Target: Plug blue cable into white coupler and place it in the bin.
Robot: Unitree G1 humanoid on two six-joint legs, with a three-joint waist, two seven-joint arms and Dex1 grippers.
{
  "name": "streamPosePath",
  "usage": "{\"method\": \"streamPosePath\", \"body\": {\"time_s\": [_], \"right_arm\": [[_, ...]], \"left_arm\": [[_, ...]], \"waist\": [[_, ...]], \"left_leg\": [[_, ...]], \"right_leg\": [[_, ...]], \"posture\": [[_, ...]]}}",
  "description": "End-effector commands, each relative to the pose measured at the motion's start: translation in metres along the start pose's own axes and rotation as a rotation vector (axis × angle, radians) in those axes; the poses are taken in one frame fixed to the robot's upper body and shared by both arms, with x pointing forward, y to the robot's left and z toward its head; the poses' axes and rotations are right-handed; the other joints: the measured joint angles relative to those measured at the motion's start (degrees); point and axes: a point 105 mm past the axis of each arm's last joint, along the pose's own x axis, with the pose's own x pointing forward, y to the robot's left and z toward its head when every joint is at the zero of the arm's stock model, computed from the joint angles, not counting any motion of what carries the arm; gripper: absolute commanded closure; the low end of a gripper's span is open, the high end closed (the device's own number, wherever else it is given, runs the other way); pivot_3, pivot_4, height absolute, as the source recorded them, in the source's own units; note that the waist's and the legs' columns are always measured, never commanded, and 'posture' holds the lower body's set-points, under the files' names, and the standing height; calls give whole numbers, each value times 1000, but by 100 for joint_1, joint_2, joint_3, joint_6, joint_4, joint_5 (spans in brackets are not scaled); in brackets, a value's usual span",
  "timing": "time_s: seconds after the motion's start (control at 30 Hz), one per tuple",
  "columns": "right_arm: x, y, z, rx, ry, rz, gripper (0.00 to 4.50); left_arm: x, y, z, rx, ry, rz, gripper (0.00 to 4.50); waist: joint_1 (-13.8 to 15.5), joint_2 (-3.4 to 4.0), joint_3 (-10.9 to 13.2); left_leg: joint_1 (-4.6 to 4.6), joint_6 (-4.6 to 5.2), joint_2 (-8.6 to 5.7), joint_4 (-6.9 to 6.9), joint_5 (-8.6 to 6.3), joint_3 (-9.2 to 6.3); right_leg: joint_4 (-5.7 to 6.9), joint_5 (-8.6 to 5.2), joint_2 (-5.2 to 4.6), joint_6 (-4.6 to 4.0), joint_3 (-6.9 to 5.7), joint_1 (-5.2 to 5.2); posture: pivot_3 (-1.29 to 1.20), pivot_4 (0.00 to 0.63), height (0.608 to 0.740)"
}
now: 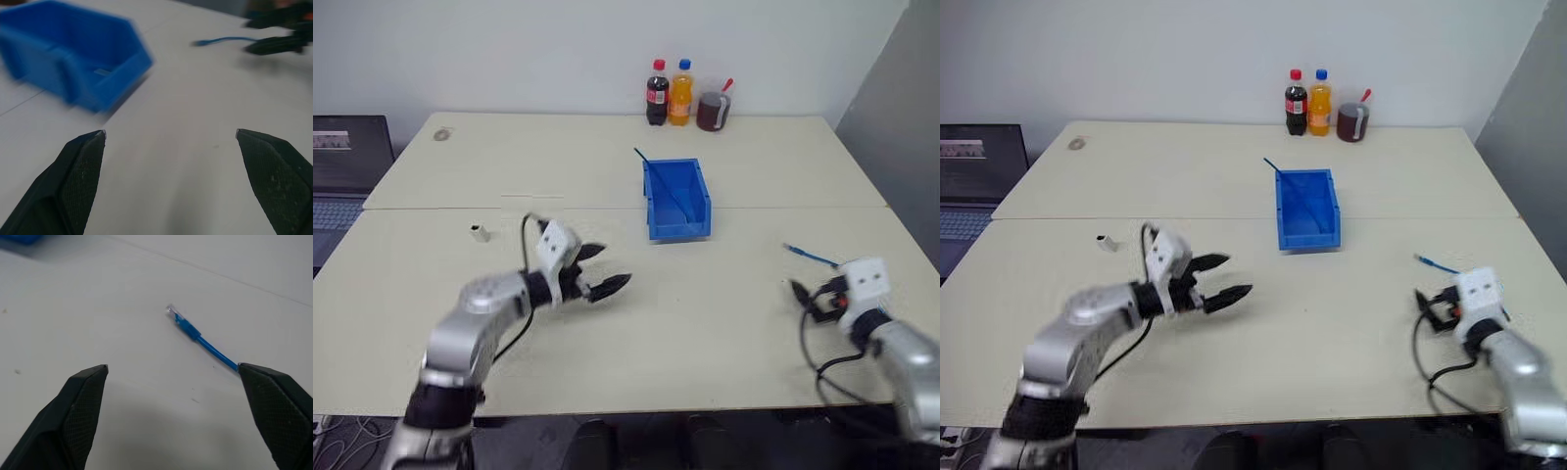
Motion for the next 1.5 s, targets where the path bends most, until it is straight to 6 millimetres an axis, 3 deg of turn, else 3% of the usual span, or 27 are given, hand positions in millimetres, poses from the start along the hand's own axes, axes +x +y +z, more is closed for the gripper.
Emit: {"method": "streamPosePath", "body": {"time_s": [0.03,0.1,0.27,0.4,0.6,0.7,1.2,1.5], "right_arm": [[4,-21,-4,-2,43,139,0],[8,-35,-7,-7,95,186,0],[25,-47,-4,-22,123,246,0],[41,-43,-2,9,123,269,0],[50,-34,-10,98,170,330,0],[49,-35,-15,136,196,328,533],[46,-41,-17,146,225,311,4291],[40,-35,-20,104,224,378,4435]], "left_arm": [[22,-6,3,17,19,-205,29],[37,-5,12,56,12,-262,29],[58,-9,22,83,-13,-345,29],[64,-13,22,90,-10,-379,29],[61,-18,23,69,-10,-396,29],[58,-20,21,61,-4,-394,0],[58,-20,23,36,-18,-375,0],[55,-17,23,26,-32,-341,0]], "waist": [[-34,3,0],[-51,3,6],[-77,7,10],[-96,14,15],[-105,15,16],[-120,15,16],[-122,17,15],[-121,17,14]], "left_leg": [[-2,6,6,-2,-3,0],[-18,9,19,-3,-7,-1],[-23,19,26,-5,-15,-3],[-21,18,26,-5,-16,-7],[-17,16,29,3,-17,-15],[-17,16,24,12,-17,-12],[-15,15,25,17,-16,-16],[-15,15,25,19,-16,-16]], "right_leg": [[-19,2,17,-3,1,3],[-31,8,38,-14,0,-7],[-33,8,47,-23,5,-12],[-32,7,45,-23,19,-14],[-16,16,16,-8,15,-9],[-20,24,7,4,17,-3],[-16,25,6,6,12,0],[-14,25,6,6,12,1]], "posture": [[0,150,740],[0,150,740],[0,150,740],[0,150,740],[0,150,740],[0,150,740],[0,150,740],[0,150,740]]}}
